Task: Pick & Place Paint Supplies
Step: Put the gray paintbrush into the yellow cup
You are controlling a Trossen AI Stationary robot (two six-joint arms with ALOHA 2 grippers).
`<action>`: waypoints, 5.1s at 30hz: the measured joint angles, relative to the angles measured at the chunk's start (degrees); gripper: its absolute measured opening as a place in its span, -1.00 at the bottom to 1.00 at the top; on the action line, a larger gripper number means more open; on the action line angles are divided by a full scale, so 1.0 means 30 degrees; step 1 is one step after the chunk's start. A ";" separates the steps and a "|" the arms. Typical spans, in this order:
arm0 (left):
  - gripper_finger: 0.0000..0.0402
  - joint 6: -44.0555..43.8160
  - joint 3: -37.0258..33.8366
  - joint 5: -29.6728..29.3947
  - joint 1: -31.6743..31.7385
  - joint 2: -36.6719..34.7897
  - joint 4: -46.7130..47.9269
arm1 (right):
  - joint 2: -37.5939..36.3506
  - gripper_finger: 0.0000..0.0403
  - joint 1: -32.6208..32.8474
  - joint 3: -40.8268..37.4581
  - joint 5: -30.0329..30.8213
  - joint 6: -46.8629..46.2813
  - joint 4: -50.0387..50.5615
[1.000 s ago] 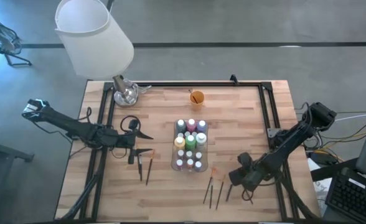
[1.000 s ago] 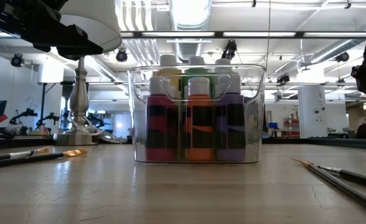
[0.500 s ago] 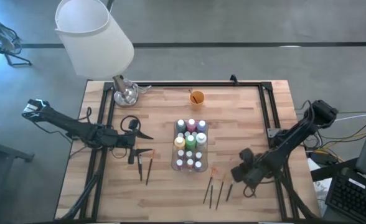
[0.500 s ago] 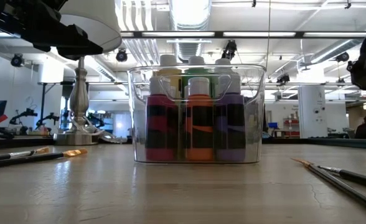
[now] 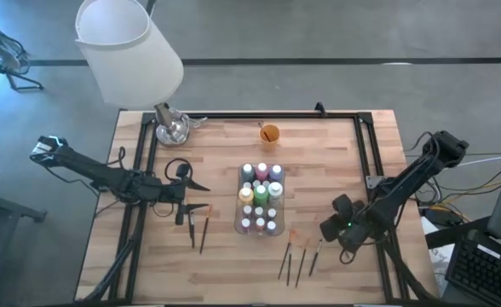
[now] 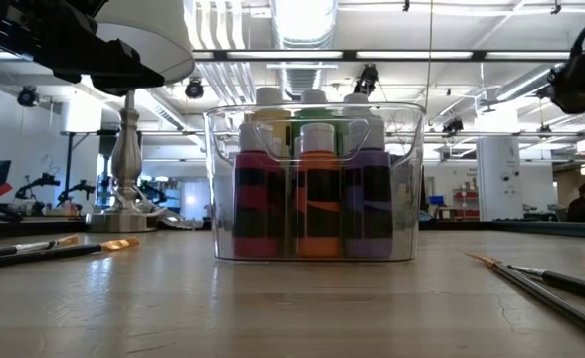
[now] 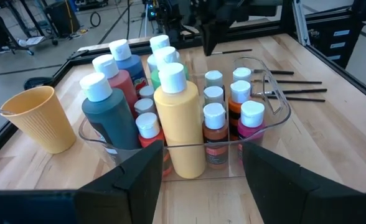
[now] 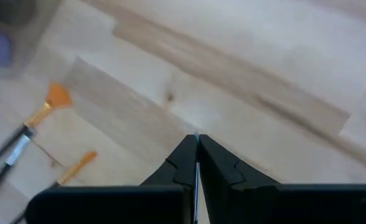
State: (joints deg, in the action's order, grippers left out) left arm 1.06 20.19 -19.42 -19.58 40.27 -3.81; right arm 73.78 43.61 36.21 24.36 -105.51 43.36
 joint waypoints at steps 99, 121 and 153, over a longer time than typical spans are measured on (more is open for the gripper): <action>0.11 -0.0004 -0.0001 -0.0002 -0.0003 -0.0007 0.0006 | 0.2217 -0.96 -2.2849 0.0044 -0.8170 3.4524 -3.2941; 0.11 -0.0001 -0.0001 0.0000 0.0000 -0.0007 0.0006 | 0.7052 -0.96 -2.3938 0.1038 -0.9286 3.3416 -3.4089; 0.11 0.0000 -0.0001 -0.0002 -0.0004 -0.0005 0.0006 | 0.8175 -0.96 -2.3931 0.0984 -0.9064 3.3387 -3.1501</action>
State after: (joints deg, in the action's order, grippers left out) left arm 1.06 20.18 -19.43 -19.59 40.25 -3.79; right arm 98.30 -28.18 39.16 -2.83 -5.34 -51.14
